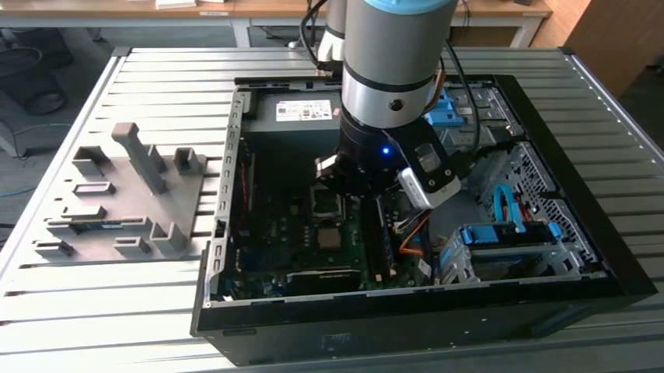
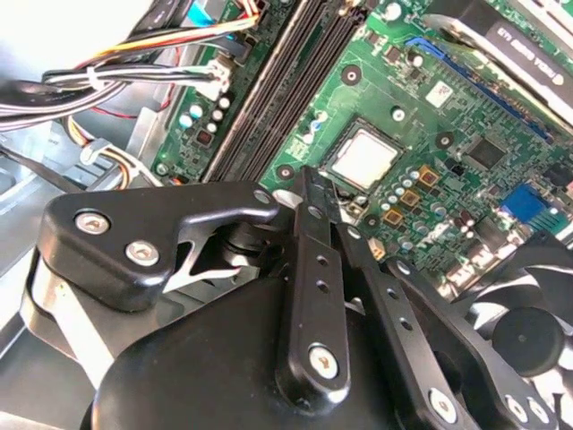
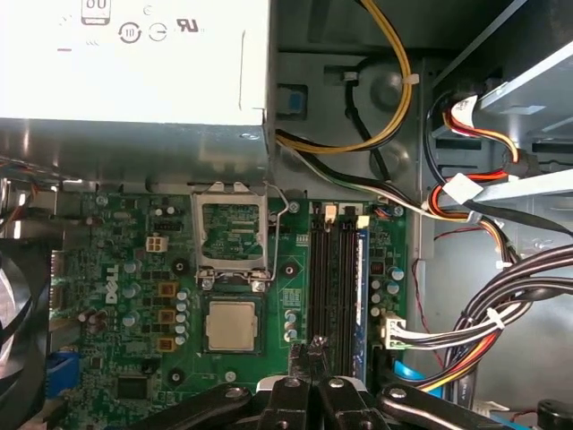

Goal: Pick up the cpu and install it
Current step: 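Place the cpu into insertion slot, then close the cpu cover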

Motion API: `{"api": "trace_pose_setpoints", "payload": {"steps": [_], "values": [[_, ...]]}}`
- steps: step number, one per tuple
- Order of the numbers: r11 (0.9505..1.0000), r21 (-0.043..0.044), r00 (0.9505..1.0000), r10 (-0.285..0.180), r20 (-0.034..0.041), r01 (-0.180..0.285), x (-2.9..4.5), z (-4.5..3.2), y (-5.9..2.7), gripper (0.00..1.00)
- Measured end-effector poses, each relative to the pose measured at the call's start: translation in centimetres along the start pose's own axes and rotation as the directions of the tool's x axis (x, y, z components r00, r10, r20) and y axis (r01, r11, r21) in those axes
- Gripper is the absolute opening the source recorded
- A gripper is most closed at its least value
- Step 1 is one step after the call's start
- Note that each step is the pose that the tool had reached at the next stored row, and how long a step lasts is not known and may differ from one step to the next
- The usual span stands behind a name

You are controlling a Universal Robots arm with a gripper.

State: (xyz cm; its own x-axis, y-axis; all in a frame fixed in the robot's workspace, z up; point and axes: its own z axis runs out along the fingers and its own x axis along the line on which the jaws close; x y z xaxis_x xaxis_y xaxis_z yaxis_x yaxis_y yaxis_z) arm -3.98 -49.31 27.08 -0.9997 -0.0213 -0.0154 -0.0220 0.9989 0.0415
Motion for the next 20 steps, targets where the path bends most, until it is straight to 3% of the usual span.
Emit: {"api": "trace_pose_setpoints", "payload": {"steps": [8, 9, 10, 14, 15, 20], "values": [[1.0000, 0.0002, 1.0000, 0.000, 0.0050, 0.000, 0.00, 0.00, 0.00, 0.10], [1.0000, -0.0050, 1.0000, 0.000, 0.0050, 0.000, 0.01, -0.02, -0.01, 0.10], [0.9998, -0.0181, 1.0000, 0.000, 0.0053, 0.000, 0.01, -0.01, 0.00, 0.10], [0.9958, -0.0915, 1.0000, 0.001, 0.0069, 0.000, 0.00, 0.01, 0.00, 0.10], [0.9948, -0.1015, 0.9999, -0.008, 0.0068, 0.008, 0.00, 0.03, 0.00, 0.10], [0.9898, -0.1039, 0.9952, -0.098, 0.0032, 0.097, 0.00, 0.12, 0.00, 0.10]]}}
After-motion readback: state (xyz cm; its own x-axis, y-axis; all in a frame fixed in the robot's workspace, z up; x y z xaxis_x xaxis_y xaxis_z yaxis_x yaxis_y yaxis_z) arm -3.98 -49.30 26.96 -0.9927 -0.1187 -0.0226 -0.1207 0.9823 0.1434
